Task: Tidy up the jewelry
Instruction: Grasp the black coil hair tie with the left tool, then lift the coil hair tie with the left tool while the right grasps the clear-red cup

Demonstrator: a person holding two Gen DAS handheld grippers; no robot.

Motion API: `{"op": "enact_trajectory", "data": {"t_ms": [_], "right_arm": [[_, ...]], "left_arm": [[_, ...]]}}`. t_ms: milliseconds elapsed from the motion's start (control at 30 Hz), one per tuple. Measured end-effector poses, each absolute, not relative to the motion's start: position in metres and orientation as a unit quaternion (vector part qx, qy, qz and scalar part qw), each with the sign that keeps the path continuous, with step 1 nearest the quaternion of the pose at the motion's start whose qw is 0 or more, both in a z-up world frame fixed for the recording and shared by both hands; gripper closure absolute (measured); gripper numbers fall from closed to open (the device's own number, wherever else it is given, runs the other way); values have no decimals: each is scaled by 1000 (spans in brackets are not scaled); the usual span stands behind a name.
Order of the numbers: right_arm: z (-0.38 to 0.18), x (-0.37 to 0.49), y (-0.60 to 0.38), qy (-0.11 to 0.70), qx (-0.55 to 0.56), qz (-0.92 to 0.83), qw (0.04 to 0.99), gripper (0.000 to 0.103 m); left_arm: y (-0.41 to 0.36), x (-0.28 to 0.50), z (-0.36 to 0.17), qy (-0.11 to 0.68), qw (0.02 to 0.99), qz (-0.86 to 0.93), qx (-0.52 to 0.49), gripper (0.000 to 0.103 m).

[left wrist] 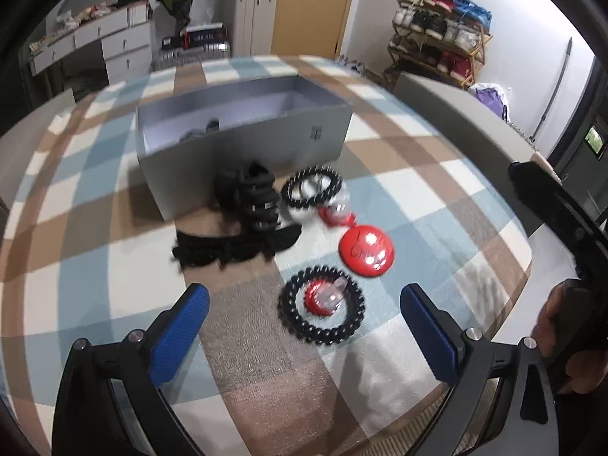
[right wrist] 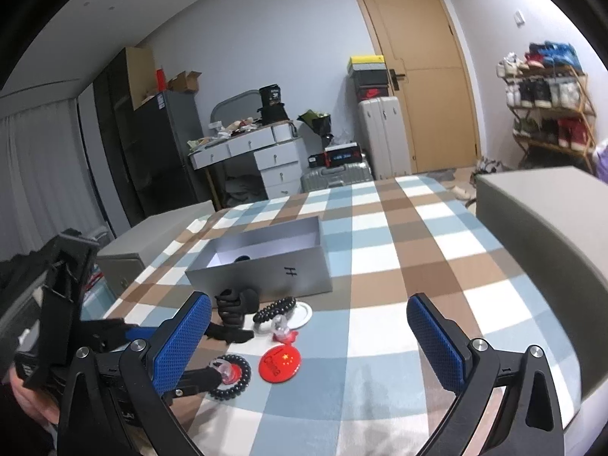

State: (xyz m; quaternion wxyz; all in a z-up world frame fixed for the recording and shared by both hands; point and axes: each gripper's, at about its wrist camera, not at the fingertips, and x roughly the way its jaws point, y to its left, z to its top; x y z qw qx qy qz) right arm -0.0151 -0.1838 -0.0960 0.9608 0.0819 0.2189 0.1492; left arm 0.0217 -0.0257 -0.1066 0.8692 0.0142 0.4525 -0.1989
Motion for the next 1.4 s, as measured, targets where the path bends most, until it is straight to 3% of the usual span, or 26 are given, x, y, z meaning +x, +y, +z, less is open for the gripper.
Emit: {"op": "enact_trajectory", "data": {"t_ms": [333,600,733,833,933,1400], "right_arm": [[-107,-14,-180,243,66,145,957,0],[-107,-15,-181,245,64,150,956,0],[-107,-16,-182,244,62,149,956,0],[-108,-16,-183,247,64,147,956,0],[-109,-16,-185,248,71,147,955,0],[-109,-16,-186,253,76,147,953,0]], "left_arm": [[-29,15,-115,464,852,-240,18,5],[-43,15,-120,453,854,-243,78,6],[-47,12,-118,442,856,-244,113,32],[-44,13,-118,440,855,-248,118,40],[-40,12,-117,440,855,-249,118,55],[-40,11,-104,438,854,-259,106,57]]}}
